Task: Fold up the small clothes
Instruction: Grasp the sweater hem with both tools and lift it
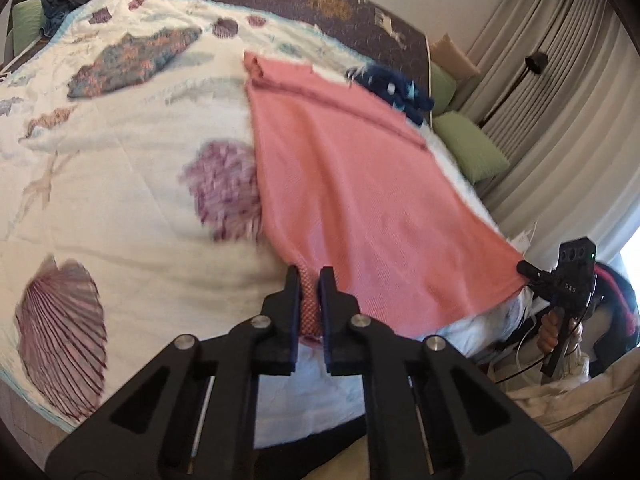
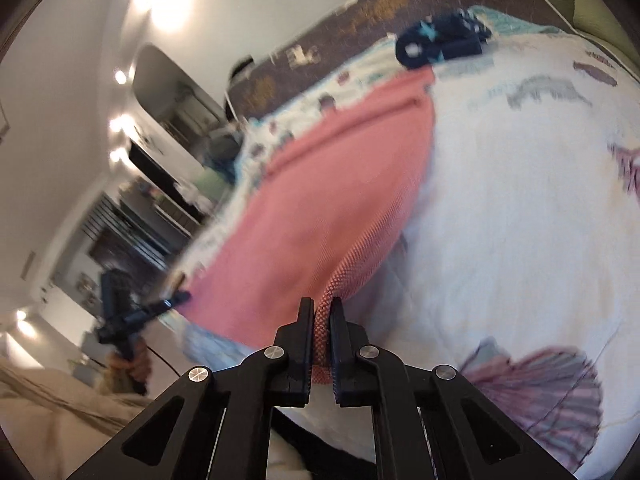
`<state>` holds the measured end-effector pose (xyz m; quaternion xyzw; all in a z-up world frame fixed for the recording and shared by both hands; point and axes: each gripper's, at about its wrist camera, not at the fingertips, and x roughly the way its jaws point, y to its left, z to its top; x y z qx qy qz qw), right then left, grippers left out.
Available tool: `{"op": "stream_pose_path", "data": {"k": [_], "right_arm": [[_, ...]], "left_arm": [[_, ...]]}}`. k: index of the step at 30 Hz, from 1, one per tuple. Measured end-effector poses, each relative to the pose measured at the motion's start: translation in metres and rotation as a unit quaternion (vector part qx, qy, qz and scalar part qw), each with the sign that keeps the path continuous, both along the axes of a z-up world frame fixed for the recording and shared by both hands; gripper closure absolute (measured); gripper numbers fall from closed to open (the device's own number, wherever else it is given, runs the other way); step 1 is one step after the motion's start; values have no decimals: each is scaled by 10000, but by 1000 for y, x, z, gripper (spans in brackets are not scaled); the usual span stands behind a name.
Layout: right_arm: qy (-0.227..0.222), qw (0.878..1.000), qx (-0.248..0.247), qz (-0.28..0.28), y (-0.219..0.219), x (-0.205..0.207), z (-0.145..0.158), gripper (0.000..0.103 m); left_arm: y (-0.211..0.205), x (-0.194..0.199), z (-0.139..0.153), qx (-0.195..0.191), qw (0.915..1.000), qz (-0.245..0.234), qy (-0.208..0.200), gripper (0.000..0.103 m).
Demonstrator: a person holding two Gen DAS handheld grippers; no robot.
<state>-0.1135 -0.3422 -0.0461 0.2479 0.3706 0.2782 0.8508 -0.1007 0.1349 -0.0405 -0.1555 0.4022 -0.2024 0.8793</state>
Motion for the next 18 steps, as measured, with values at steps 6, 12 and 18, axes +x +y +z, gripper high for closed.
{"op": "stream_pose_path", "data": {"k": [6, 12, 18], "right_arm": [[-551, 9978, 333, -149, -22, 9, 38, 97], [-372, 9993, -64, -74, -14, 8, 32, 94], [459, 9965, -575, -400, -20, 3, -7, 75]], "left_arm": [[13, 9, 36, -290, 9982, 130, -506, 93], [5, 17, 2, 238, 9993, -8, 282, 65], [3, 4, -25, 313, 9978, -43, 585, 43]]}}
